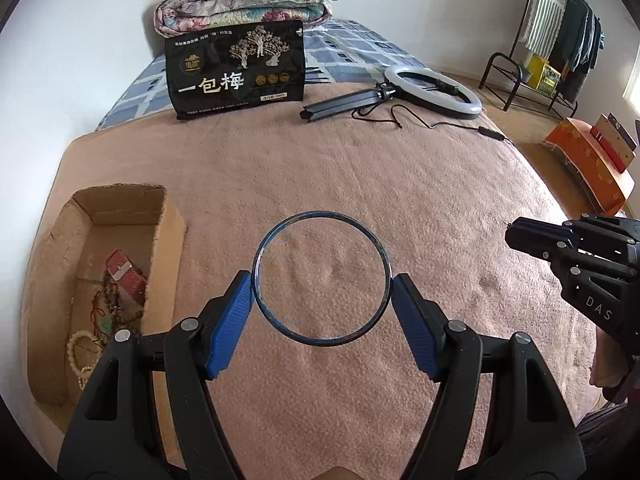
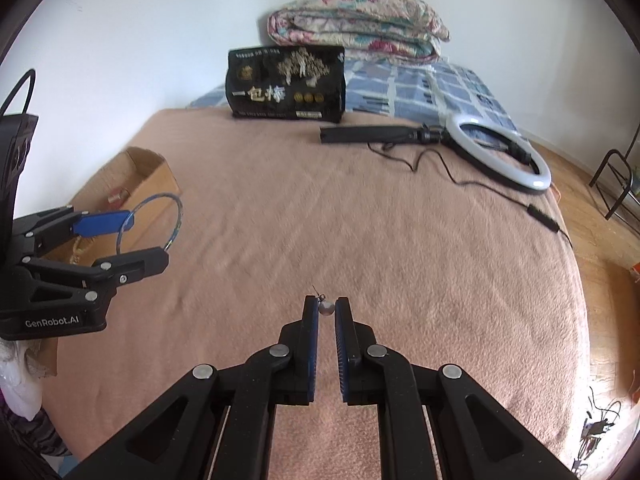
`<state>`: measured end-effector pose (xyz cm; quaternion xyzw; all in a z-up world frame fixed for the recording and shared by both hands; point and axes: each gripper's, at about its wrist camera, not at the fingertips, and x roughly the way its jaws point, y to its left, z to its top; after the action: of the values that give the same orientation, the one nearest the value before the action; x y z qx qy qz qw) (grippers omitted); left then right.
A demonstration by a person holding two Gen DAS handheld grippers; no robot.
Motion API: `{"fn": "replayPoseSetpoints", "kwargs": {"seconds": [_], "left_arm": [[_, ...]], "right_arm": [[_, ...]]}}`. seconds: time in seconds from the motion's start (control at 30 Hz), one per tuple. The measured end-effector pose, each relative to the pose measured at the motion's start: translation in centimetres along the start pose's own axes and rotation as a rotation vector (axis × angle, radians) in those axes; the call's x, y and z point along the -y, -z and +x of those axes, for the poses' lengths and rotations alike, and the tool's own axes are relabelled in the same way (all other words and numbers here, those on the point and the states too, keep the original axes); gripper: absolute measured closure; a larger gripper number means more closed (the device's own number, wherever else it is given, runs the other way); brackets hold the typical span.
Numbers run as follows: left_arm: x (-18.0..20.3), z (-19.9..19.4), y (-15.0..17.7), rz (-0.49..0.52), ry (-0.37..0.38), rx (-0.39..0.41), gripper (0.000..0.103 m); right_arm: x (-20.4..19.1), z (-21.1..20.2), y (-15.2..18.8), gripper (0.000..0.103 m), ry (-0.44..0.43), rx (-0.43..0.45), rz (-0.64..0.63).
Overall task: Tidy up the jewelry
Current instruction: 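Lift the bangle and pearl and carry both over the cardboard box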
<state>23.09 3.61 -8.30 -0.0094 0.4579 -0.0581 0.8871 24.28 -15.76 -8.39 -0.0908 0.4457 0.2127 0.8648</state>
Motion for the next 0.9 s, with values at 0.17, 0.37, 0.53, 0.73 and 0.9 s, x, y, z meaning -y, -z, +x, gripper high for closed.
{"fn": "replayPoseSetpoints", "kwargs": {"seconds": [0.17,0.37,0.53,0.73,0.9], "left_arm": [[-1.4,-2.5,0.1,-0.014,-0.018,0.042,0.031],[-3.6,-5.3,0.6,-0.015,-0.061,0.092,0.031],[-6.0,-7.1,1.4,-0.041,-0.099,0.121,0.031],[-9.2,-8.9,2.5,-0.087,-0.135,0.145,0.03],[-12.2,-9.7,2.9,-0.152,-0.164,0.157,0.031]], "right_arm": [[-1.5,-1.2,-1.0,0.097,-0.011,0.036,-0.013],[-3.8,-1.4,-2.0,0.097,-0.041,0.05,-0.034],[-5.8,-1.2,-2.6,0.097,-0.066,0.057,-0.05],[-8.4,-0.8,-3.6,0.097,-0.097,0.071,-0.067],[-10.5,-0.4,-4.9,0.097,-0.125,0.081,-0.078]]}}
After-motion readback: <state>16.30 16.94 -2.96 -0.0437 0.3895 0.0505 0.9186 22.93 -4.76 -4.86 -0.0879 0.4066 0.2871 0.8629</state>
